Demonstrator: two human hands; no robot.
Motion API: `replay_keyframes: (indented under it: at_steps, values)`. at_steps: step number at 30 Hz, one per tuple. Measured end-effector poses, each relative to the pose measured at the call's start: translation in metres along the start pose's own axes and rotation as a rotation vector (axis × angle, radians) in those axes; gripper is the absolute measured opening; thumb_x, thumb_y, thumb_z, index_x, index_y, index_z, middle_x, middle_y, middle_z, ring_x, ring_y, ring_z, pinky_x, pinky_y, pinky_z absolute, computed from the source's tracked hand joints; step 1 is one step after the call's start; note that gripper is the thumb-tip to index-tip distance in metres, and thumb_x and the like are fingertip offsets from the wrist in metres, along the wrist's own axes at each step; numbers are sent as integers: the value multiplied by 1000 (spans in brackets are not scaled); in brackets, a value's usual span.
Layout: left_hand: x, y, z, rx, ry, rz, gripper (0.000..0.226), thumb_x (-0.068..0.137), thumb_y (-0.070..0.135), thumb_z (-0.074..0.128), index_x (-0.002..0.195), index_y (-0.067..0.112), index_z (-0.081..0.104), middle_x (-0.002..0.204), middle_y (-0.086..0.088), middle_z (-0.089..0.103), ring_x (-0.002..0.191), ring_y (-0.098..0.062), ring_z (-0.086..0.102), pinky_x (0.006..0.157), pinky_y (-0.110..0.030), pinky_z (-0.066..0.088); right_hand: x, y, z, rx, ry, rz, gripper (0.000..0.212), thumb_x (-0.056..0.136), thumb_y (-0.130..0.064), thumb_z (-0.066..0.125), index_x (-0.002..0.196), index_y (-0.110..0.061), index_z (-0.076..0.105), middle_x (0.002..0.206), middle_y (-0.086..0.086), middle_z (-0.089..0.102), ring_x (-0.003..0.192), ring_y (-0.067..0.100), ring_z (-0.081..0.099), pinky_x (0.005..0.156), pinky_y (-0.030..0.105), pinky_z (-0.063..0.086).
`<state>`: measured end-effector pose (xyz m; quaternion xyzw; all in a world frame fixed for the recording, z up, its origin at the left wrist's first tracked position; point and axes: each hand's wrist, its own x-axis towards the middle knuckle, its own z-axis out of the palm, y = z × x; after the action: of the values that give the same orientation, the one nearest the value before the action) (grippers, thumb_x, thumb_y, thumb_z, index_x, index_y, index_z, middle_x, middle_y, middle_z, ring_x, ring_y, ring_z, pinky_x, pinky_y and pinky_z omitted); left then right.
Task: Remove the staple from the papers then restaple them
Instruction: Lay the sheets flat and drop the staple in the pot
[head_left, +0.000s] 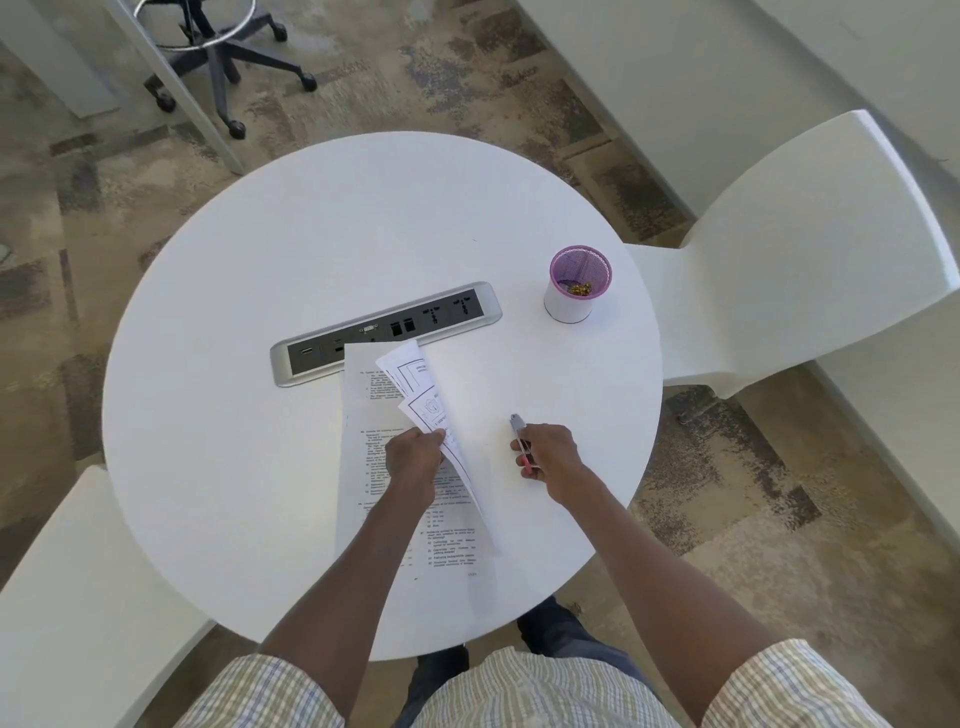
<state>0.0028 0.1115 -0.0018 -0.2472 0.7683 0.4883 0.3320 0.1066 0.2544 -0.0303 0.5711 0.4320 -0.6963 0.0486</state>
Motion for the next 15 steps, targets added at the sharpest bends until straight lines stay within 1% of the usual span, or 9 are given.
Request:
replay_keyframes:
  at_steps: [2,4,6,8,9,11,12,13,15]
  values:
    - [-3,2,-4,20,-5,26,29,85,6,68,60,10,53,62,-8,59,55,-22,50,59,-27,42,0,-4,2,-13,1,-16,16,88,-19,60,90,-3,67,76,11,62,53,20,49,46,26,40]
    - [-7,4,-9,41,-5,76,12,85,8,65,73,5,61,72,-11,61,62,-22,52,66,-31,45,0,-9,2,-31,6,-62,19,85,-26,60,81,-8,64,73,9,60,52,19,47,48,26,39]
    - [-11,7,-15,53,-1,141,1,85,9,63,84,9,63,79,-11,59,68,-21,52,69,-33,45,2,-13,0,-83,37,-165,20,90,-25,53,86,-8,63,78,10,58,56,20,46,50,25,38]
    - [-15,10,-22,85,4,200,2,86,11,62,83,11,61,80,-11,57,71,-21,50,70,-33,45,6,-14,-3,-225,108,-289,25,94,-17,44,110,-8,62,97,12,60,75,24,55,59,27,43]
    - [-17,12,-26,108,15,228,9,86,12,62,80,5,60,78,-12,56,69,-21,49,68,-33,44,9,-15,-5,-352,151,-357,30,95,-13,42,121,-9,58,108,14,60,88,27,58,68,31,46]
    - [-21,14,-34,152,50,282,25,86,15,63,77,-7,55,71,-13,52,65,-22,46,63,-33,42,14,-15,-10,-601,219,-494,37,95,-3,41,130,-7,51,120,20,58,110,34,55,89,40,47]
    - [-24,16,-39,168,69,309,29,86,16,63,77,-10,53,69,-12,51,63,-22,45,61,-32,39,15,-14,-11,-691,240,-553,40,93,1,41,132,-6,49,122,21,56,114,37,52,95,43,44]
    - [-27,18,-44,181,84,331,32,86,18,63,78,-11,52,68,-12,51,62,-22,46,60,-32,38,16,-12,-12,-758,260,-588,42,92,3,42,133,-6,47,125,21,54,117,38,50,98,44,42]
    - [-32,23,-53,188,102,365,34,86,20,63,83,-13,54,69,-11,54,62,-21,48,59,-33,40,16,-9,-13,-847,320,-605,45,91,3,44,134,-9,45,128,16,51,117,37,47,94,46,43]
